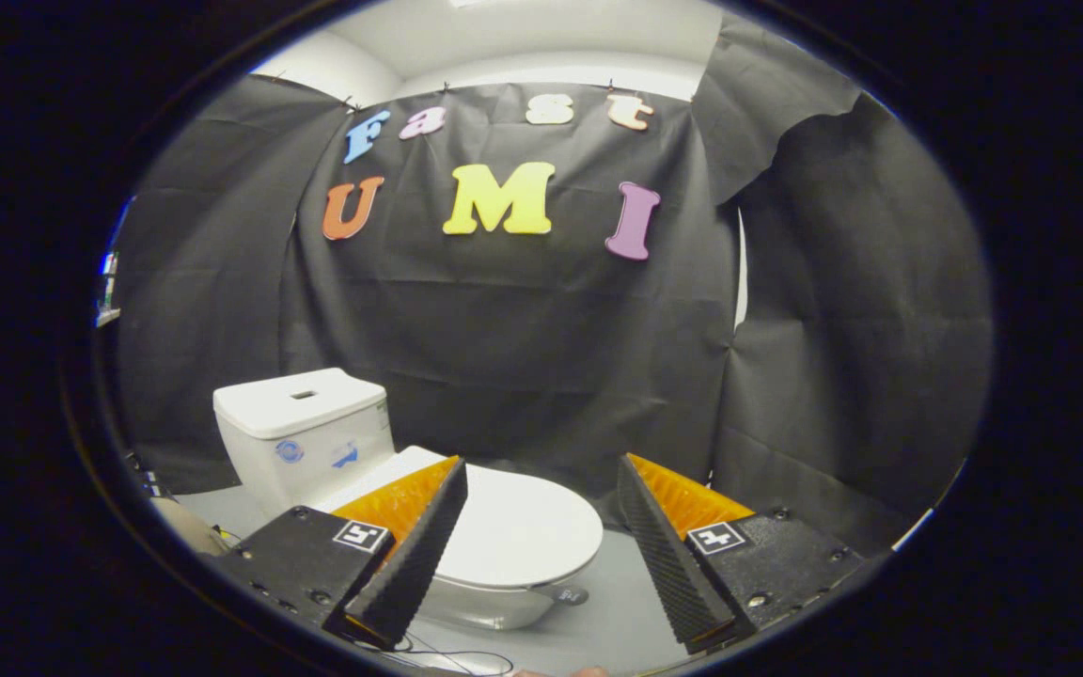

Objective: Open the toilet lid.

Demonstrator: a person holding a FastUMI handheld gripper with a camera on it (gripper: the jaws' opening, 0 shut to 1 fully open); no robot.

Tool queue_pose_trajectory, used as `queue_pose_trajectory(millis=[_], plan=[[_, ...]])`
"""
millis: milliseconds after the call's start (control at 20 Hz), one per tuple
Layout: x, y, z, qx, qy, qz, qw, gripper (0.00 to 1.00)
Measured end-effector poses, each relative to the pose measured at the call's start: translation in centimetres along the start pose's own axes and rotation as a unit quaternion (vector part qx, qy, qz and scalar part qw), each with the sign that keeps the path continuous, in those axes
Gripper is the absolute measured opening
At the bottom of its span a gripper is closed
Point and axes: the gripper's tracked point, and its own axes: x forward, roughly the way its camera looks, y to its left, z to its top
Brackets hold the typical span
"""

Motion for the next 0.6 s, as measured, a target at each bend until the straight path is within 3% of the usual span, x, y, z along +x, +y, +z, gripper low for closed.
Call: queue_pose_trajectory(millis=[300, 600], plan=[[3.8, -1.4, -2.8, 0.077, 0.065, 0.011, 0.995, 1.0], [6.3, -1.7, -7.8, 0.146, 0.146, 0.018, 0.978, 0.99]])
